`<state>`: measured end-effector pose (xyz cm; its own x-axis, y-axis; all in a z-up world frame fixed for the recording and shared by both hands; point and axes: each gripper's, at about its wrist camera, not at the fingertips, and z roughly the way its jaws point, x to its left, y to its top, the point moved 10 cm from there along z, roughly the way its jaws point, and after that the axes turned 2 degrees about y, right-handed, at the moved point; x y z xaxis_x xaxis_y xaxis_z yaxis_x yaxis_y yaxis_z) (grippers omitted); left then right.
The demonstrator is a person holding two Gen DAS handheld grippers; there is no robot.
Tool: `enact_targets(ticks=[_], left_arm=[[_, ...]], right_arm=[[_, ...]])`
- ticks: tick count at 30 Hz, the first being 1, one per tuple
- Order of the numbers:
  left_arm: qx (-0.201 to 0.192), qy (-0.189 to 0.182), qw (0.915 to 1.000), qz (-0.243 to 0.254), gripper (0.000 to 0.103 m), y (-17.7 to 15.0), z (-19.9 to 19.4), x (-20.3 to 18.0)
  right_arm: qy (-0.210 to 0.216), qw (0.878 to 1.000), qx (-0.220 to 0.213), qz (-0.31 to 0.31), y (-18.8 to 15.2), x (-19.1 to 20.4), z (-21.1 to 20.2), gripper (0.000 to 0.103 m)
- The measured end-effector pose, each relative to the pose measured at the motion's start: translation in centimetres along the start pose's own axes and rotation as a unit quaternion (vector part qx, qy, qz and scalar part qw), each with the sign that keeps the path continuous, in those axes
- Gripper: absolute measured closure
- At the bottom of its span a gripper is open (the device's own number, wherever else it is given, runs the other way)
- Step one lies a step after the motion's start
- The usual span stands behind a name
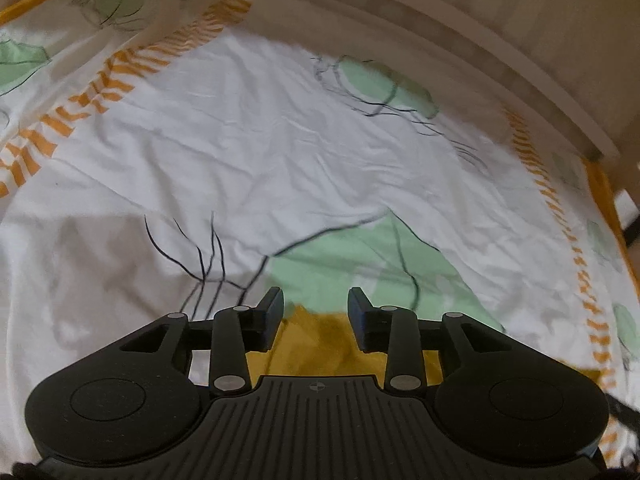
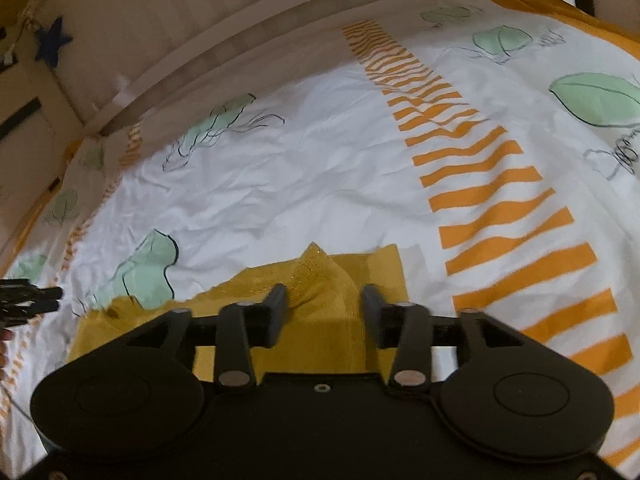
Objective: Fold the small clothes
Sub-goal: 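Lay the hem over the collar and open both tools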
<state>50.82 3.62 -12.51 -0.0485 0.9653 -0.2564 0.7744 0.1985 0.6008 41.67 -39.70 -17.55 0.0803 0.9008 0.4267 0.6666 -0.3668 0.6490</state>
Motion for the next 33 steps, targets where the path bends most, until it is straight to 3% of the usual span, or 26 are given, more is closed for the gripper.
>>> enact_targets(ticks=[7,13,19,25,33], left_arm=[[0.032,-0.011,0.9968,0.073,0.068,-5.8,-2.4,-1.3],[0.062,-0.014,0.9953,0.073,0.068,-9.8,-4.2,-1.1],[0.051,-0.011,0.9950,0.085,0.068,-10.7,-6.9,-1.1],[0.031,-0.023,0.9946,0.096,0.068,-11.6,-9.8,-1.9],[0.043,-0.029,0.9952,0.083,0.068,-13.8,-9.1,-1.7]], right_arm=[[-0.048,0.998,0.017,-0.024,0.3,-1.0,2.8,0.049],[-0.088,0.996,0.007,-0.005,1.7,-2.4,3.2,0.049],[-0.038,0.999,0.013,0.004,0.6,-0.8,-0.6,0.049],[0.012,0.999,0.047,0.018,-3.6,0.6,-5.2,0.049],[0.014,0.996,0.084,0.031,-9.1,0.5,-7.8,0.048]])
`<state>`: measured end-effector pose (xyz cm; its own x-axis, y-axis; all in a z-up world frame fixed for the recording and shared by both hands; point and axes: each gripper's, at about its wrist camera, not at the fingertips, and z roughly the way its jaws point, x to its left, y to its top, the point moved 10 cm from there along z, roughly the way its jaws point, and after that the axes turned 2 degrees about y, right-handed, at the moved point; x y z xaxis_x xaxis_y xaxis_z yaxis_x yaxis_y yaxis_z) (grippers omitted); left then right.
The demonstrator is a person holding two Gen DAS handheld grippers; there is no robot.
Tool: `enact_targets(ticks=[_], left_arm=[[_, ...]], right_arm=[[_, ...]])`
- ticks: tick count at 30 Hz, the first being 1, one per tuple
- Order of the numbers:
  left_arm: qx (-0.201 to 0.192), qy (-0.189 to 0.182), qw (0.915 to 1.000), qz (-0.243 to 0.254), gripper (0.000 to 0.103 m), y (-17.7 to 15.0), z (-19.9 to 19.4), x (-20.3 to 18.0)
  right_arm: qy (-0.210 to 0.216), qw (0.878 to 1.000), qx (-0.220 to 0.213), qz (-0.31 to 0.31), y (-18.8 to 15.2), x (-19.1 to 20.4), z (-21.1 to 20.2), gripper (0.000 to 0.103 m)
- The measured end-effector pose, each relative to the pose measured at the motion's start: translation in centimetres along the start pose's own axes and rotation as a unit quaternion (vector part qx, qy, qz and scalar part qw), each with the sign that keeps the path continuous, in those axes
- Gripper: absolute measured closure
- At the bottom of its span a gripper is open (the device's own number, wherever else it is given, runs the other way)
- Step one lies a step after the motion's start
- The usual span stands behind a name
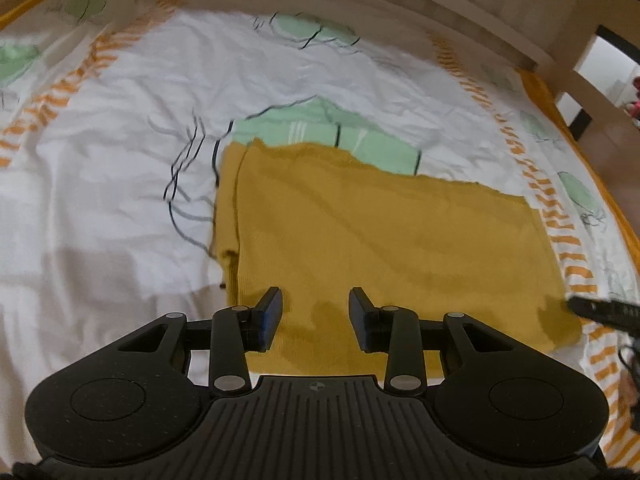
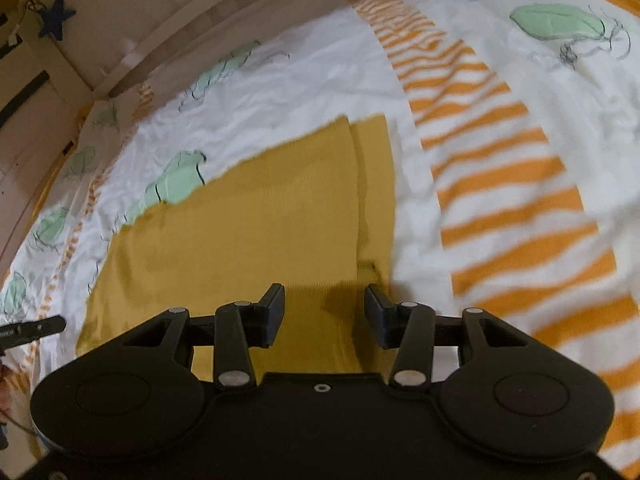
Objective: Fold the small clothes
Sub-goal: 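Lay the hem over the collar and open both tools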
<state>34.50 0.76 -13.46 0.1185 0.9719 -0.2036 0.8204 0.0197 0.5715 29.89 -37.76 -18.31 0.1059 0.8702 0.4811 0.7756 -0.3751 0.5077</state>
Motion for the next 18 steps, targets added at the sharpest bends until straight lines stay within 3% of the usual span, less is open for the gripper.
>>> enact_targets(ticks=[3,4,5,7,12,14,16,18], left_arm=[[0.019,0.006,0.9998,-0.004,0.068,-0.9,1.3,0.3],[0.022,0.007,0.9997,-0.002,0.068,-1.1,1.6,0.3],[0.022,0.007,0.9997,0.002,0.068,-1.2,1.7,0.3],[0.024,0.014,0.9996,0.006,0.068,-1.3,2.0,0.5],[0.021,0.014,0.9997,-0.001,0.068,-1.3,2.1,0.6],[0.022,0.014,0.9996,0.002,0.068,-1.4,2.3,0.3],[0.027,0.013,0.9995,0.005,0.068,-1.6,2.6,0.0],[0.030,0.012,0.9995,0.007,0.068,-1.7,2.8,-0.4]], right_arm=[[-0.007,1.000,0.023,0.005,-1.1,0.0,0.5,0.049],[-0.017,1.000,0.027,-0.003,-1.5,-0.1,0.5,0.061],[-0.038,0.999,0.028,-0.017,-1.8,-0.2,0.4,0.095],[-0.063,0.997,0.033,-0.033,-2.3,-0.5,0.3,0.094],[-0.052,0.998,0.034,-0.022,-2.3,-0.8,-0.3,0.093],[-0.037,0.999,0.029,-0.021,-2.2,-0.7,-0.5,0.083],[-0.024,1.000,0.015,-0.004,-2.1,-0.8,-0.8,0.081],[-0.015,1.000,0.008,0.017,-1.7,-1.2,-1.0,0.064]])
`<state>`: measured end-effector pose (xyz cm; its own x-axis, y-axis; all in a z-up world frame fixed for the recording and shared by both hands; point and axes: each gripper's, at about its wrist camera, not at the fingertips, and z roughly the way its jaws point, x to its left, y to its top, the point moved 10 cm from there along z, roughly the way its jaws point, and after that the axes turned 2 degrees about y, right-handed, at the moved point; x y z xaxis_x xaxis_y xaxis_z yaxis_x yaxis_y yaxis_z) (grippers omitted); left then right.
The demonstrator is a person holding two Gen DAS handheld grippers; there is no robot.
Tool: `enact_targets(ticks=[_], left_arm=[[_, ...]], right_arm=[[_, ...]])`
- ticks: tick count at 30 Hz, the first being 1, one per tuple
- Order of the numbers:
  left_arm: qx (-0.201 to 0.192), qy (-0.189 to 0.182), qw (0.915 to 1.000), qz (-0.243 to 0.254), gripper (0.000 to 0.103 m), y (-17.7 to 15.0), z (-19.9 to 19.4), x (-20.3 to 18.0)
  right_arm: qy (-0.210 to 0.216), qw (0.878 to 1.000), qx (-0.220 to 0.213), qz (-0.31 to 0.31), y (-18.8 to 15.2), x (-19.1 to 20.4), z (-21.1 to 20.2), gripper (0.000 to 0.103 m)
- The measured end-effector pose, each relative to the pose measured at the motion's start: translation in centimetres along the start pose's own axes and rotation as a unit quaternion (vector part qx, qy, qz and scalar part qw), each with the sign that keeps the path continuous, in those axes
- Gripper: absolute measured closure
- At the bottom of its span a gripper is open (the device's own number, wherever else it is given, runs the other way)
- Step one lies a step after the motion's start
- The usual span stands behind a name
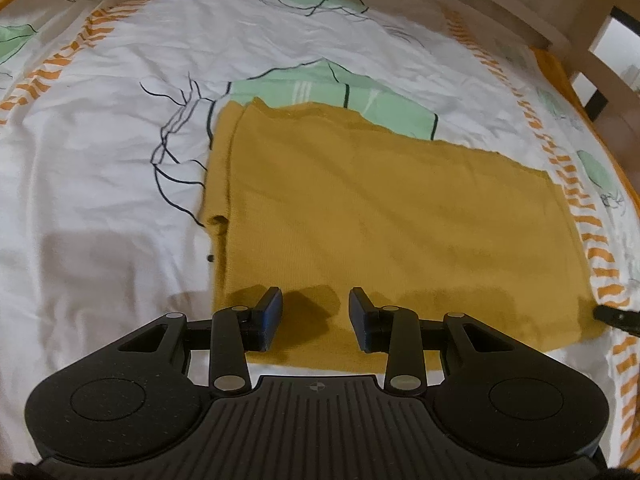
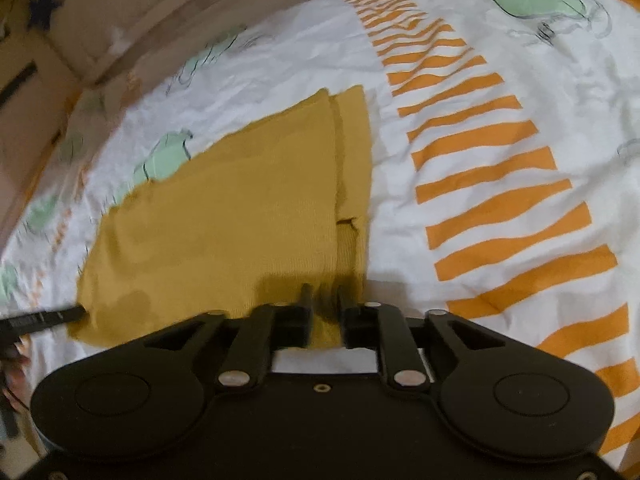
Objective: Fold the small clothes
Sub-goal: 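Lay the hem over the collar and open both tools, then press both open tools along the folded sweater to flatten it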
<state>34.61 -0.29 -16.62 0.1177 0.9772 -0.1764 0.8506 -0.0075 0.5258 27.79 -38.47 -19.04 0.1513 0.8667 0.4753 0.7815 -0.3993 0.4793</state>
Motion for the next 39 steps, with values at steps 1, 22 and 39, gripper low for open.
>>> enact_targets(ticks=[1,22,39], left_arm=[[0.000,-0.001,1.0000,0.002,0.068,0.0,0.1,-0.2],[-0.019,-0.003,0.9997,-0.014,0.052,0.5,0.2,-1.3],[-0.006,0.004,1.0000,0.001,0.052,-0.3,0.7,-1.9]], right_arm=[[0.000,1.000,-0.005,0.006,0.2,-0.2,-0.2,0.045],[0.013,0.996,-0.050,0.068,2.8,-1.0,-0.8,0.002],[0.051,0.995,-0.011,0.085,1.5,-1.5,2.3,0.000]])
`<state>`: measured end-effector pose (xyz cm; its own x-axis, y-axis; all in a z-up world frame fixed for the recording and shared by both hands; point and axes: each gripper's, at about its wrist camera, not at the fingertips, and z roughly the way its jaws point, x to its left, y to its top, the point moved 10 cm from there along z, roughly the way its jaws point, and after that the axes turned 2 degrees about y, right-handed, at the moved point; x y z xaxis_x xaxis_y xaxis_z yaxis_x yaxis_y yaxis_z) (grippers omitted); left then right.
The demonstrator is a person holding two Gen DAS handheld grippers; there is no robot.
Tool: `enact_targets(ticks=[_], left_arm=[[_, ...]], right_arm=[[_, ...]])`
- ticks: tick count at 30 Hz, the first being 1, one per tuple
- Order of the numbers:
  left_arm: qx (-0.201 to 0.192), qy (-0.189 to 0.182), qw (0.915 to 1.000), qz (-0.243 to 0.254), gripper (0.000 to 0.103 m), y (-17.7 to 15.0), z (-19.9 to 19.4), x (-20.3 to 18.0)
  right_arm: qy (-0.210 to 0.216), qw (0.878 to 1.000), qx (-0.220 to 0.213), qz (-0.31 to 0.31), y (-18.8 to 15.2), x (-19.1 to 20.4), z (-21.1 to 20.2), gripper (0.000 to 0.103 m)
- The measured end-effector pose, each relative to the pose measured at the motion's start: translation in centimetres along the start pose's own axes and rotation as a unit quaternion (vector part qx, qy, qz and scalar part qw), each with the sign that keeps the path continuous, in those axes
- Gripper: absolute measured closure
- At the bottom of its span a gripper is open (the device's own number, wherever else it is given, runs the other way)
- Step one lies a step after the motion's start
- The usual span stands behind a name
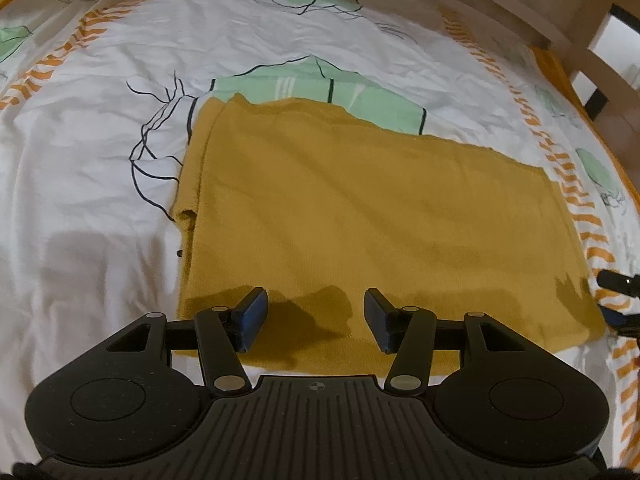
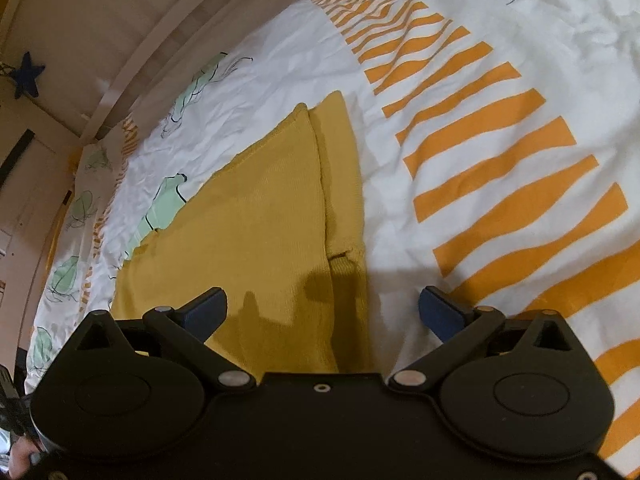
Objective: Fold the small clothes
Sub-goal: 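Press both open tools along the folded sweater to flatten it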
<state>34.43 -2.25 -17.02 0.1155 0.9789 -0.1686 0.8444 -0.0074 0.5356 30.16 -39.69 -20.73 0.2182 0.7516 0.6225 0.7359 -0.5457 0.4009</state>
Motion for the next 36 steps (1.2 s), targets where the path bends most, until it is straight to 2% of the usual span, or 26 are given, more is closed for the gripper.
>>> enact_targets(ticks=[7,14,20,28,31,36], left_arm=[[-0.002,0.009,0.9997,0.025,0.052,0.0,0.0,-1.4],[0.028,0.044,0.9972,0.054,0.050,-1.1,1.6,-1.9],[0.019,0.079,0.9939,0.075,0.039,-1.7,2.2,-2.9],[0.000,0.119,0.9896,0.081,0.038,-2.1,1.9,-3.7],[0.001,0.125,0.9894,0.073,0.038,-2.1,1.9,-3.7],[0.006,0.126,0.9876,0.093,0.038,-2.1,1.8,-4.0]], right_arm=[[-0.006,1.000,0.005,-0.006,0.0,0.0,0.2,0.000],[-0.014,1.000,0.007,-0.015,-0.2,0.1,0.2,0.000],[-0.016,1.000,0.009,-0.016,-0.2,0.2,0.3,0.000],[-0.022,0.999,0.015,-0.031,-0.3,0.3,0.5,0.000],[-0.026,0.999,0.019,-0.039,-0.4,0.4,0.6,0.000],[-0.030,0.998,0.021,-0.047,-0.5,0.4,0.6,0.000]])
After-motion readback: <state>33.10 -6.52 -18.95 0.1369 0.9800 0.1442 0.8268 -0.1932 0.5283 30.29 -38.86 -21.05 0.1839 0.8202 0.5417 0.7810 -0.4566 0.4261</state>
